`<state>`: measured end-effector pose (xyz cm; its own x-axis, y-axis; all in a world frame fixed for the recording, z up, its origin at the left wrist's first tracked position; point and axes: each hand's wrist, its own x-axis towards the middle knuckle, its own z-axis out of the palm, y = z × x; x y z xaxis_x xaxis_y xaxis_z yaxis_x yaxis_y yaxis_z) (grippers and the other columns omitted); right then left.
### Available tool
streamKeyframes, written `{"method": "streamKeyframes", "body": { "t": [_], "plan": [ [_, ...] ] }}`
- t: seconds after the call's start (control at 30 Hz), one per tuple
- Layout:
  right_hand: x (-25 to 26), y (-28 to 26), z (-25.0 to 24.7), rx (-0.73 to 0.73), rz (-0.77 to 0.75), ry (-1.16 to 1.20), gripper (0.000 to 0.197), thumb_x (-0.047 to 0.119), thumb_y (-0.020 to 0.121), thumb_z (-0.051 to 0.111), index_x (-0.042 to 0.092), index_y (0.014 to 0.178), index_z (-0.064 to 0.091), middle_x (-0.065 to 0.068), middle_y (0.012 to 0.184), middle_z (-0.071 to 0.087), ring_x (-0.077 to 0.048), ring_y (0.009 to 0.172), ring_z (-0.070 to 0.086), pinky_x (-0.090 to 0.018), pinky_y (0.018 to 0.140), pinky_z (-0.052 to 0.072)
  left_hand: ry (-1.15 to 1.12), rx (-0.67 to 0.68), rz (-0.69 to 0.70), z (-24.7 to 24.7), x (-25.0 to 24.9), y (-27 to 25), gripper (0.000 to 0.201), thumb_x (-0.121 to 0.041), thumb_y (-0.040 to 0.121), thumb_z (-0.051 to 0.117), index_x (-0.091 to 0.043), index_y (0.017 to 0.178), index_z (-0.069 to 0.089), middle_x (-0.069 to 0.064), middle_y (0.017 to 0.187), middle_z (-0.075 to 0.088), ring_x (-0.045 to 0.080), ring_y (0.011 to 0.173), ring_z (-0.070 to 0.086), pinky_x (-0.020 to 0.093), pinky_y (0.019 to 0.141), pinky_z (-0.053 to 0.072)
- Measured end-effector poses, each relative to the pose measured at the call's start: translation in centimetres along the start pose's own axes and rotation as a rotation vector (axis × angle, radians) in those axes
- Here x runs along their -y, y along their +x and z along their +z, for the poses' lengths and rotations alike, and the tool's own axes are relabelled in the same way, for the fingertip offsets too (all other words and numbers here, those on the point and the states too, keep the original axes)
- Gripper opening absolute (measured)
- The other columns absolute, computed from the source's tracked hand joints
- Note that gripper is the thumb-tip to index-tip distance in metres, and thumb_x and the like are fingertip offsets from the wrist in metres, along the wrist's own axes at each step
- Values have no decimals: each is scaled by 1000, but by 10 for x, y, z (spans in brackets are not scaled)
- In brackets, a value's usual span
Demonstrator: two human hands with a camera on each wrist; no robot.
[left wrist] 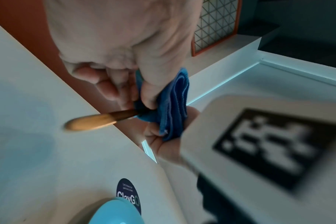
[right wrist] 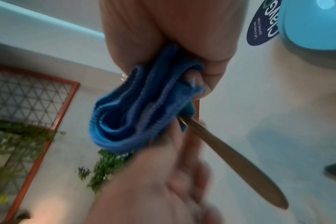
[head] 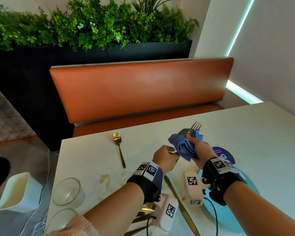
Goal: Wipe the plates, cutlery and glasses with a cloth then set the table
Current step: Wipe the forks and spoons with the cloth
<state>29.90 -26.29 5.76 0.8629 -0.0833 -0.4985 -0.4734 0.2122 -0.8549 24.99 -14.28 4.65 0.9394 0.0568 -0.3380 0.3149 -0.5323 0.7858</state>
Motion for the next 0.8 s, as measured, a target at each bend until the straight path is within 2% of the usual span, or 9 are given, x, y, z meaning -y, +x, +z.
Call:
{"method": "streamKeyframes", "body": {
  "t": [0.07, 0.2, 0.3, 0.4, 0.53, 0.6, 0.7, 0.77, 0.8],
  "plan": [
    [10, 10, -5, -40, -11, 60, 37, 21, 84, 67, 0, 114, 57, -12, 91, 66, -23, 76, 65, -33, 61, 51, 19, 129, -28, -1, 9, -3, 35, -32, 97, 41, -8, 82, 62, 15, 88, 68, 30, 91, 59, 31, 78, 41],
    [17, 17, -6, -31, -1, 85, 40, 24, 86, 66, 3, 119, 56, -10, 91, 67, -21, 75, 65, -31, 58, 51, -94, 199, -36, -2, 14, -8, 29, -26, 99, 39, -17, 83, 62, 7, 105, 73, 9, 91, 58, 25, 93, 39],
    [7, 15, -3, 0, 26, 3, 39, 25, 86, 65, 2, 117, 57, -12, 91, 67, -22, 76, 65, -32, 59, 52, -85, 125, -19, 1, 12, -6, 34, -22, 99, 39, -18, 73, 61, 8, 106, 72, 11, 92, 58, 25, 96, 41],
    [-14, 12, -1, 9, 69, -135, 42, 23, 85, 67, -3, 116, 56, -20, 102, 66, -32, 86, 65, -39, 69, 55, -57, 63, -32, 1, 6, -4, 32, -14, 97, 40, -5, 96, 71, 11, 109, 71, 23, 104, 61, 29, 93, 45],
    [-26, 6, 1, 127, 128, -230, 31, 20, 89, 61, -7, 103, 57, -23, 87, 63, -30, 62, 64, -34, 52, 53, -36, 28, -62, 5, 8, -2, 31, -9, 96, 42, -3, 107, 69, 13, 114, 69, 27, 110, 60, 30, 90, 46],
    [-27, 7, -1, 138, 130, -356, 35, 23, 91, 59, -9, 106, 57, -25, 89, 62, -34, 71, 63, -41, 64, 54, -61, 93, -76, 4, 14, 0, 29, -13, 96, 44, -4, 108, 69, 13, 112, 70, 26, 103, 62, 29, 87, 46],
    [-27, 10, -9, 91, 95, -630, 46, 30, 81, 70, -9, 103, 59, -23, 98, 66, -37, 93, 64, -49, 91, 51, 99, 340, -115, -7, 25, 9, 29, -23, 93, 53, -3, 107, 69, 12, 108, 72, 17, 78, 58, 24, 71, 44],
    [-28, 16, -13, 119, 75, -787, 44, 32, 77, 73, -5, 98, 62, -19, 98, 69, -36, 95, 65, -49, 93, 50, 267, 328, -136, -23, 29, 17, 27, -24, 91, 56, -3, 102, 70, 6, 99, 70, 20, 88, 62, 23, 67, 45],
    [-29, 17, -13, 148, 72, -841, 37, 32, 78, 72, -2, 92, 64, -18, 96, 69, -36, 95, 65, -48, 94, 50, 291, 254, -129, -29, 31, 22, 28, -23, 92, 56, -4, 106, 70, 6, 100, 69, 23, 99, 63, 25, 73, 49]
  ]
}}
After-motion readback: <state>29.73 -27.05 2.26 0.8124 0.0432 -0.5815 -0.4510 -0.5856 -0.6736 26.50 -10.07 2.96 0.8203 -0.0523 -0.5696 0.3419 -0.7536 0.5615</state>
